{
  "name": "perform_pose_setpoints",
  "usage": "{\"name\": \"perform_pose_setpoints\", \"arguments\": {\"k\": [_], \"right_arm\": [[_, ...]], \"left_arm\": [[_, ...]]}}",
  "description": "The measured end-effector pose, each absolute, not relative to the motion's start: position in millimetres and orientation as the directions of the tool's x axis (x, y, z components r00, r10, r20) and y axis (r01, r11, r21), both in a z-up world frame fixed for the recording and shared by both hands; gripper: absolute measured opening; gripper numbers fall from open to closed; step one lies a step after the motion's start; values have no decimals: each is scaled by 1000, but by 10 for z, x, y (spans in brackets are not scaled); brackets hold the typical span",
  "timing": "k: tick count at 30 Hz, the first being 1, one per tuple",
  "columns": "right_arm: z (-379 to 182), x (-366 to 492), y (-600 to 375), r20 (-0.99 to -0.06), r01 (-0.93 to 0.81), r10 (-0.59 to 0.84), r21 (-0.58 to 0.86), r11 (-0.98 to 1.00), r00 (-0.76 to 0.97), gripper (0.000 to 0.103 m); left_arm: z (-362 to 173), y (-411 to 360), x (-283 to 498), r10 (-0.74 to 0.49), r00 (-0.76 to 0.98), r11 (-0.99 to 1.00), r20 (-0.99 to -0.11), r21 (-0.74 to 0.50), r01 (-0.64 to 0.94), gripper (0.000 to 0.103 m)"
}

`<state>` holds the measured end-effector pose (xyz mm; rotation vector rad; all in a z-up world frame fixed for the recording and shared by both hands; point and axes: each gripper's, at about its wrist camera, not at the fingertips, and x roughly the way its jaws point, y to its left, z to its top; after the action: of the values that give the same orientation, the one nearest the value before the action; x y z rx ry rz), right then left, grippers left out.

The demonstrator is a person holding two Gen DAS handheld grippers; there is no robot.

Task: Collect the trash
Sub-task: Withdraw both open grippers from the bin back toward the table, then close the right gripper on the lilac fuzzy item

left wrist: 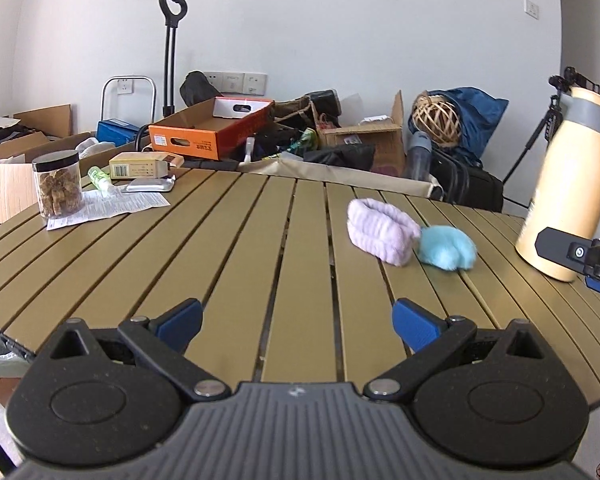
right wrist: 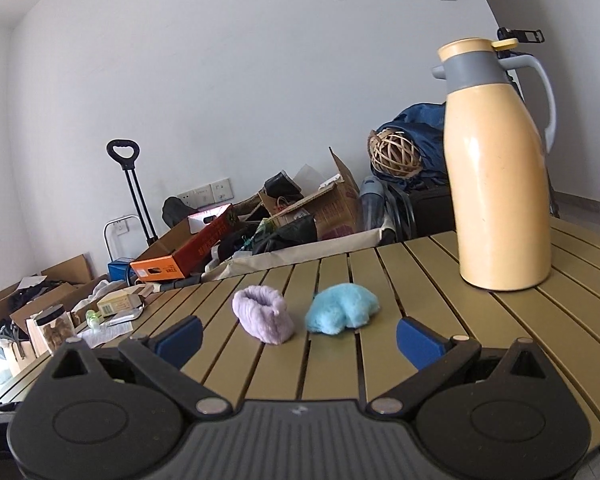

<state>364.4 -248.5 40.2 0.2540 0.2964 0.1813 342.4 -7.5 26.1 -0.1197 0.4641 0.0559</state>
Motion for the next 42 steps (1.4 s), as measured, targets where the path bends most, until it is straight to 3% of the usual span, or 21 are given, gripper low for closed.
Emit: {"name": "perform_pose_setpoints", "arguments": {"k": [15,35,42], "right_arm": [[512,4498,-1990,-329,-172,242,226,959,913,103],[77,5852,-1280,-594,-147,145,44,988,791,103],[-29,6017,-1140,-630,-144,110,-3,990,769,89]], "left_arm": [[369,425,4119,55,877,981,-478,-137,-136,103],[216,1171,4575,117,839,970,-532,-120,-211,103],[175,1267,4567,119,833,970,-541,-115,-214,103]]}}
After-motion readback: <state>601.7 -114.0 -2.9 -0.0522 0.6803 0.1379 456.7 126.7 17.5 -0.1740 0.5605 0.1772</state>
